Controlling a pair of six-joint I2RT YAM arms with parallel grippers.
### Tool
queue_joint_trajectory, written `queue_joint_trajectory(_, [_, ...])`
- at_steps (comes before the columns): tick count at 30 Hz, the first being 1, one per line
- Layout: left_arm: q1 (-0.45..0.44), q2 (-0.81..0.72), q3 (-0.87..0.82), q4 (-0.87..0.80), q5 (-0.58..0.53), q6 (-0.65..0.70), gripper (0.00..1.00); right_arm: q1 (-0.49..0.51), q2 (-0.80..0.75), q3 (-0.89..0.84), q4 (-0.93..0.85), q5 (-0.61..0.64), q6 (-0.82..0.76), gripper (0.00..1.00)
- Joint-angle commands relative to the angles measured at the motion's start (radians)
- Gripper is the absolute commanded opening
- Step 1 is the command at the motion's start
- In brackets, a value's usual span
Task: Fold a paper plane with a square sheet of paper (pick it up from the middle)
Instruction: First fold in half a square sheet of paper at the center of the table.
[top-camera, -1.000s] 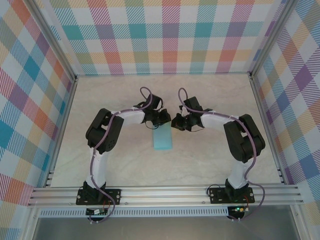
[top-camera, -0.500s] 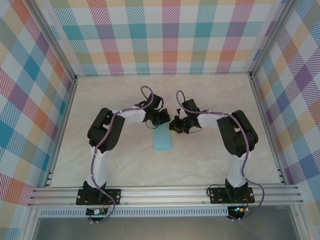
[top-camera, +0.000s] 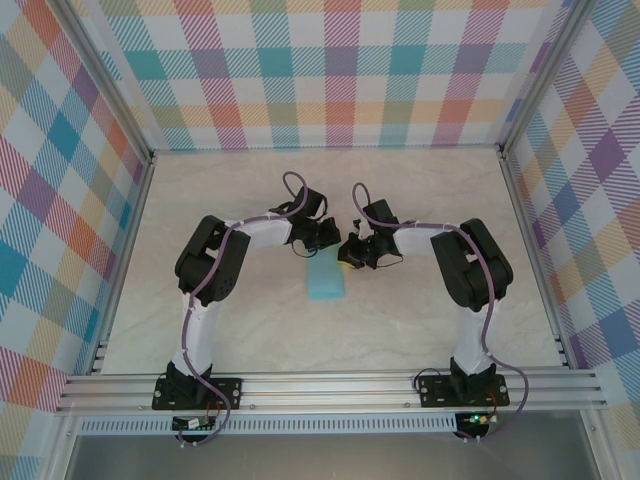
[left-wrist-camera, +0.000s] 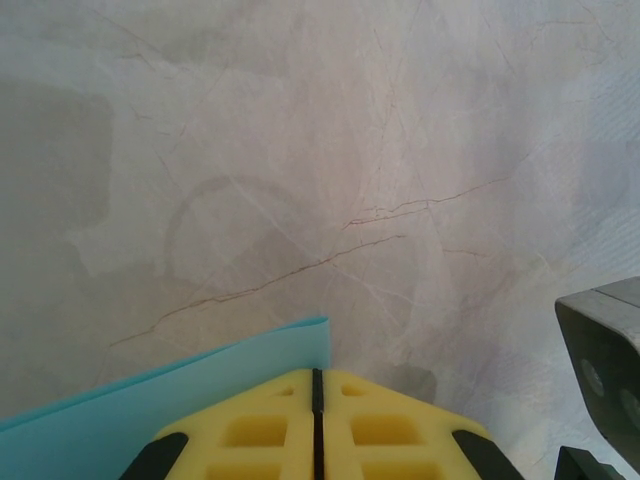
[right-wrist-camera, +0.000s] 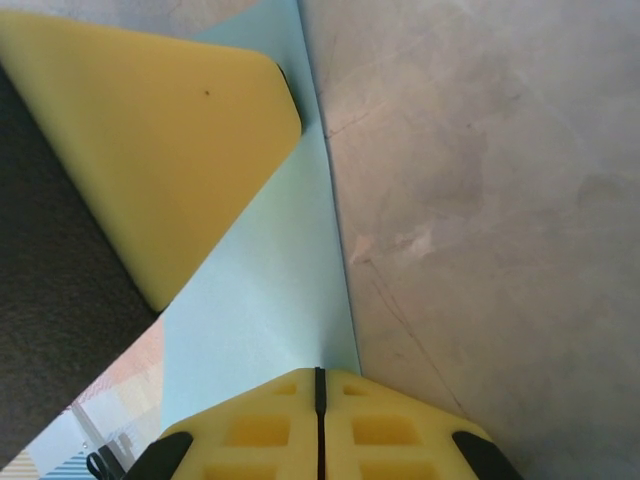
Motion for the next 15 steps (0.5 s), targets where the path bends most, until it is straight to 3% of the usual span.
queue_joint_trajectory(1, [-0.001, 0.047, 0.014, -0.051, -0.043, 0.025, 0.09, 0.008, -0.012, -0.044, -0.012, -0.061, 0.009, 0.07])
queue_joint_trajectory(15, [-0.001, 0.056, 0.012, -0.057, -0.063, 0.029, 0.09, 0.080, -0.109, -0.215, -0.041, -0.085, 0.050, 0.07])
